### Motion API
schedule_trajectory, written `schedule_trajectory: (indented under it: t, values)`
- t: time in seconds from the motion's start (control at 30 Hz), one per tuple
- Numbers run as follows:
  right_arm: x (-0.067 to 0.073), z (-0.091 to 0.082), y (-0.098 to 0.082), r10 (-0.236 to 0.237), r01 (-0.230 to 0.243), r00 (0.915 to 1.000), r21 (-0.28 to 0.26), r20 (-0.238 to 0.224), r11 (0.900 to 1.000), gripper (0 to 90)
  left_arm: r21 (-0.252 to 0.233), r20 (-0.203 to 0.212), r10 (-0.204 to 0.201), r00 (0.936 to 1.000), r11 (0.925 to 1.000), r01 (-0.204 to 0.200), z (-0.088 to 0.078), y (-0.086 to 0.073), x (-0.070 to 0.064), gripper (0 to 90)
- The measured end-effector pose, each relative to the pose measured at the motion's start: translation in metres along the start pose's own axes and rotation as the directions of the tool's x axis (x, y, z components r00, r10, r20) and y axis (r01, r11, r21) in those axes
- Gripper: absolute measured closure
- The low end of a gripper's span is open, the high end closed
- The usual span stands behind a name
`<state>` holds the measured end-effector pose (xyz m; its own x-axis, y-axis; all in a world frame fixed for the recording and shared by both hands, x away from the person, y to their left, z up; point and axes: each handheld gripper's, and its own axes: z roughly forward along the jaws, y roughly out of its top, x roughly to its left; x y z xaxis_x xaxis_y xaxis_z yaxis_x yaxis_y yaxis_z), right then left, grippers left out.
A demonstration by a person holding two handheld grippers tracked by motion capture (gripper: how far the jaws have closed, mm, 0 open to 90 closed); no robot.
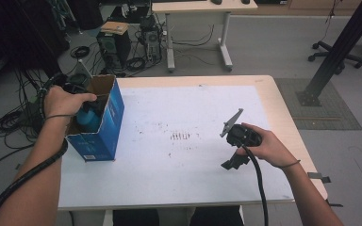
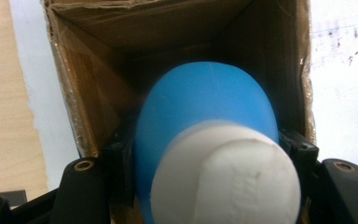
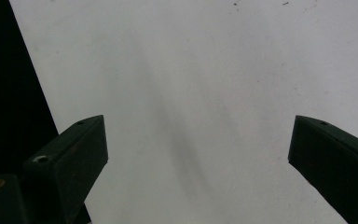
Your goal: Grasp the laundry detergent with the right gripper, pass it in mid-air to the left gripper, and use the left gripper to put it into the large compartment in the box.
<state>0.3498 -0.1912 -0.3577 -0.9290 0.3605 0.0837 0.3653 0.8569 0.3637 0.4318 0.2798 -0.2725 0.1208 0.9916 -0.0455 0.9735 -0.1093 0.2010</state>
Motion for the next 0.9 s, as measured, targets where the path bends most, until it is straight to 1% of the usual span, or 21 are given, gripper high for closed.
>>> schedule_trajectory:
  t: [0.27,0.53,0.9]
  values:
    - [-0.0001,0.0004,-0.0018,0.004,-0.004,1.0,0.006,0.001,1.0,4.8,-0.002,-0.001,-0.011,0.9999,0.9999,0.011,0.0062,-0.0016,0.0023,37.8]
    - [0.0001,0.0007,-0.0012,0.001,-0.001,1.0,0.006,-0.001,1.0,4.8,-0.013,0.0,-0.017,0.9999,0.9998,0.017,0.0071,-0.0035,0.003,37.8]
    - [0.0005,0.0011,-0.0008,0.001,-0.001,1.0,0.013,-0.003,1.0,4.8,-0.01,0.012,-0.025,0.9996,0.9996,0.025,0.0065,-0.0051,0.0053,37.5]
